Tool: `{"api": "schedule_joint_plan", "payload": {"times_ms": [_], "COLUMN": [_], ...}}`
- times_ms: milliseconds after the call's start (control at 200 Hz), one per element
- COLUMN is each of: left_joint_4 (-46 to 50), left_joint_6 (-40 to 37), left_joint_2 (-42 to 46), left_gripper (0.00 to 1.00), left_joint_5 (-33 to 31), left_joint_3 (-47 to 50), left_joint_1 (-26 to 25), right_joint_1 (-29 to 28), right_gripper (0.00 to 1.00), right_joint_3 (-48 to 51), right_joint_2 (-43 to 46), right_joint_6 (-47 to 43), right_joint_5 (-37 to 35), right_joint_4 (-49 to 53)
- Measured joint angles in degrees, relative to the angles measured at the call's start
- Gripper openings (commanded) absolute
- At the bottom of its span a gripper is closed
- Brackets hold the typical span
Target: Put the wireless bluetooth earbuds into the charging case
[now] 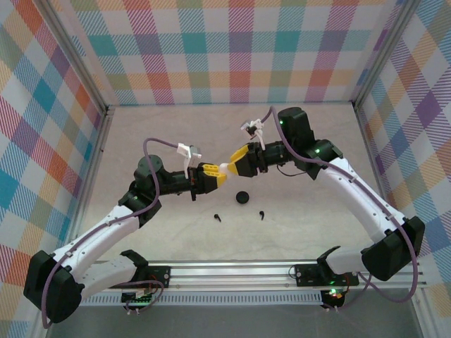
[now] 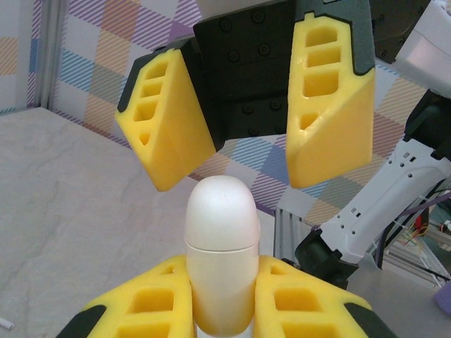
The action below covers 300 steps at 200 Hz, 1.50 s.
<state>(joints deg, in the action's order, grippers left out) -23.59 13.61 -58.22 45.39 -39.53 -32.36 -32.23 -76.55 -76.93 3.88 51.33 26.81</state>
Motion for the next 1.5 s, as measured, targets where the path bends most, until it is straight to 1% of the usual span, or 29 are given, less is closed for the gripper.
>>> {"api": "schedule_joint_plan", "payload": {"times_ms": [375, 545, 655, 830, 880, 930, 1095, 1305, 1500], "left_joint_4": [-0.6, -0.6, -0.6, -0.3, -0.2, -0.3, -0.5, -0.5, -0.8], "left_joint_6": [1.0, 1.0, 1.3, 1.6, 1.6, 1.7, 1.7, 1.6, 1.6], "left_joint_2": [0.0, -0.2, -0.2, -0.4, -0.5, -0.5, -0.5, -0.4, 0.0], "left_gripper": [0.00, 0.00, 0.00, 0.00, 0.00, 0.00, 0.00, 0.00, 0.00], "left_joint_5": [0.1, 0.2, 0.4, 0.2, 0.2, 0.1, 0.0, 1.3, 1.9], "left_joint_3": [0.0, 0.0, -0.1, -0.2, -0.2, -0.2, -0.2, -0.2, -0.2], "left_joint_1": [0.0, 0.0, 0.0, -0.2, -0.1, -0.2, -0.1, -0.2, -0.2], "right_joint_1": [0.0, 0.0, 0.0, 0.0, -0.1, -0.1, 0.5, 3.1, 3.7], "right_gripper": [0.53, 0.49, 0.48, 0.31, 0.29, 0.29, 0.36, 0.37, 0.39], "right_joint_3": [0.9, 0.9, 0.9, 0.6, 0.4, 0.1, -0.9, -2.4, -2.4], "right_joint_2": [-0.3, -0.9, -2.0, -3.1, -3.2, -3.3, -4.2, -5.0, -5.8], "right_joint_6": [0.4, 0.0, 0.0, -0.5, -0.5, -0.7, 0.5, 3.1, 4.4], "right_joint_5": [3.2, 3.4, 3.4, 4.3, 4.5, 4.6, 5.2, 5.7, 4.9], "right_joint_4": [-2.0, -2.0, -2.0, -1.7, -1.5, -1.4, -0.6, -0.9, -1.1]}}
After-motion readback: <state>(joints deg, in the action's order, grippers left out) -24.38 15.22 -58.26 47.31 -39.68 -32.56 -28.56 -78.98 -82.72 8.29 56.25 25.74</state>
